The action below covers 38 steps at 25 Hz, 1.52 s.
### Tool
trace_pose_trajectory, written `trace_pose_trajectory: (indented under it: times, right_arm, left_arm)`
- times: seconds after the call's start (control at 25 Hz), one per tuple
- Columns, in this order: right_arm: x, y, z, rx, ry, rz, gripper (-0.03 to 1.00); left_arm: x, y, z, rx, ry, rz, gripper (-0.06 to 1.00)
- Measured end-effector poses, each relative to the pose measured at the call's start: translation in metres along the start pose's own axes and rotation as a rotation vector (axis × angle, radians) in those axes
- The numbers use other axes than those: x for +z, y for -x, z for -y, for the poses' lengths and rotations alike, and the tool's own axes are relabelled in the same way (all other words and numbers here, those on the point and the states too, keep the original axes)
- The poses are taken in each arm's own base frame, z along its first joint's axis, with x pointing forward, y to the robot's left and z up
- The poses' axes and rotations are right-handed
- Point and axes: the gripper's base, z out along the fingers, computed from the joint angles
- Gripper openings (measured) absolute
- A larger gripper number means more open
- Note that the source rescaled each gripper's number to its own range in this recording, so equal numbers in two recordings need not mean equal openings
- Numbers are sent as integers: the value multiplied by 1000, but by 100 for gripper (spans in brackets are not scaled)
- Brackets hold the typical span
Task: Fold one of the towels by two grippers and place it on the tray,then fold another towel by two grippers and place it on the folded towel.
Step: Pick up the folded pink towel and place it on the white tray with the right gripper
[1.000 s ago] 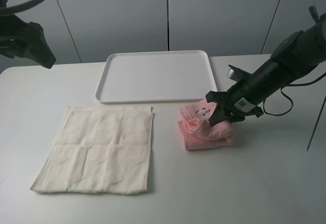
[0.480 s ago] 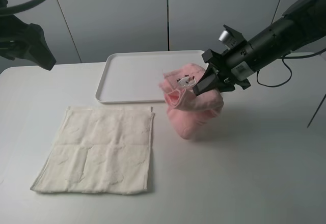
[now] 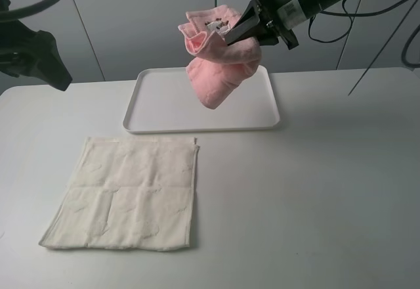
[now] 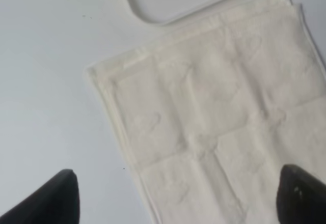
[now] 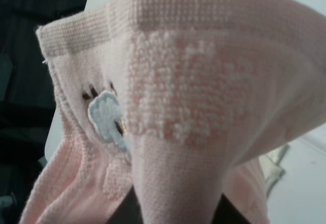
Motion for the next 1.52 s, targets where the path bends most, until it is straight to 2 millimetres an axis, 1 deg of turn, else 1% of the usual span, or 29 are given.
trace_pose_trajectory:
  times: [0.2, 0.24, 0.36, 0.52, 0.72, 0.84, 1.0, 1.16, 1.32, 1.36, 1.4, 1.52]
  right_arm:
    - [44, 23, 1, 6, 25, -35, 15]
    - [52, 27, 5, 14, 27, -42, 15]
    - [69, 40, 13, 19, 48, -30, 15]
    - [89, 51, 33, 50, 55, 12, 15]
    - [113, 50, 68, 49, -40, 49, 15]
    - [120, 50, 87, 26, -130, 69, 15]
    - [126, 51, 104, 6, -220, 107, 15]
    - [128, 55, 115, -2, -288, 164, 15]
    - [127, 57, 119, -28, -329, 187, 15]
    - [127, 57, 119, -37, -338, 184, 19]
    - [126, 57, 120, -48, -347, 178, 30]
    - [126, 56, 121, -64, -360, 164, 85]
  left_arm:
    - [0, 0, 1, -1, -6, 2, 99]
    - [0, 0, 1, -1, -6, 4, 99]
    - [0, 1, 1, 0, -7, 6, 99]
    - [0, 1, 1, -1, -9, 6, 99]
    - [0, 0, 1, -4, -14, 0, 99]
    - [0, 0, 1, -4, -15, -2, 99]
    - [0, 0, 1, -4, -15, -4, 99]
    - [0, -1, 2, -8, -22, -7, 99]
    - [0, -1, 3, -14, -34, -9, 99]
    - [0, -1, 3, -15, -34, -9, 99]
    - [0, -1, 3, -15, -36, -12, 99]
    - [0, -1, 3, -15, -38, -13, 99]
